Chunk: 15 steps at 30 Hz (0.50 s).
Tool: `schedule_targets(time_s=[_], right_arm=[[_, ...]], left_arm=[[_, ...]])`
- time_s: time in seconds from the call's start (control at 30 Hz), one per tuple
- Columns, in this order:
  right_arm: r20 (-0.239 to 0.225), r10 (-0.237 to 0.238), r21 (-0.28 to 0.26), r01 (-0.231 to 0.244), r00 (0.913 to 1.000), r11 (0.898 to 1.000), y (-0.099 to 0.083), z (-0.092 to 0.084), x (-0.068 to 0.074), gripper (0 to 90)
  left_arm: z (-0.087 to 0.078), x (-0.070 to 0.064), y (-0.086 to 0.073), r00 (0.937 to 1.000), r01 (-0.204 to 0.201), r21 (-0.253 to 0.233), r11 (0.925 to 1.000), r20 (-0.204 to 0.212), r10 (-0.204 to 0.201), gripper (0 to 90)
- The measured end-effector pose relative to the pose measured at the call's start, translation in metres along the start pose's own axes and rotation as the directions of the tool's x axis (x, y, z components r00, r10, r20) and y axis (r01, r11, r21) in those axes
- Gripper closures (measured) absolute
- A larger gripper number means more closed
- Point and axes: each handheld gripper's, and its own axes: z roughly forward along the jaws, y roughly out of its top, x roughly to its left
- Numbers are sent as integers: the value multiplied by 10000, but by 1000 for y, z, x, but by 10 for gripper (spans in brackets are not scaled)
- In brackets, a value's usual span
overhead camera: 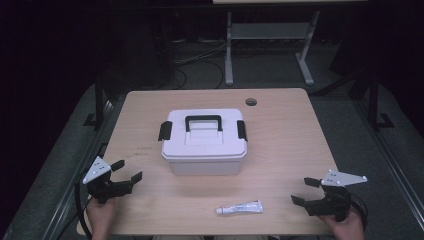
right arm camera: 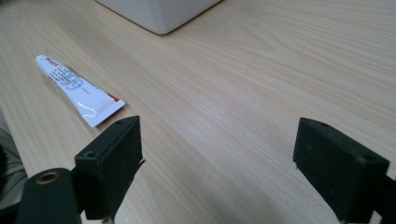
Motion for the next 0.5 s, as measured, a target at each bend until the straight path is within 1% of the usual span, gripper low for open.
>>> schedule_targets(time_s=[0.17,0.2,0.23,0.27,0.37,0.43,0.5], right_arm=[[-88,-75,148,76,9999,9999,0,2,-2,150],[-124,-97,170,99,9999,9998,0,2,-2,150],[-115,-105,162,107,9999,9998,0,2,-3,150],[-120,-78,152,80,9999,9999,1,3,-3,150],[-166,-113,242,117,9998,9996,3,3,-2,150],[-147,-148,295,153,9998,9994,5,2,-1,150],[-186,-212,277,217,9996,9994,7,1,0,150]], left_arm=[[-5,0,-1,10000,29,-99,9999,-22,-29,141],[-7,-1,-1,9999,-133,-159,9998,-27,132,141],[-7,-1,-1,9999,-133,-159,9998,-27,132,141],[-8,-2,0,9997,-222,-173,9996,-107,220,141],[-8,-1,-2,10000,-54,-303,9995,20,55,141],[-7,-1,-1,9999,-98,-263,9996,26,99,141],[-7,-1,-2,9997,-247,-219,9995,82,249,141]])
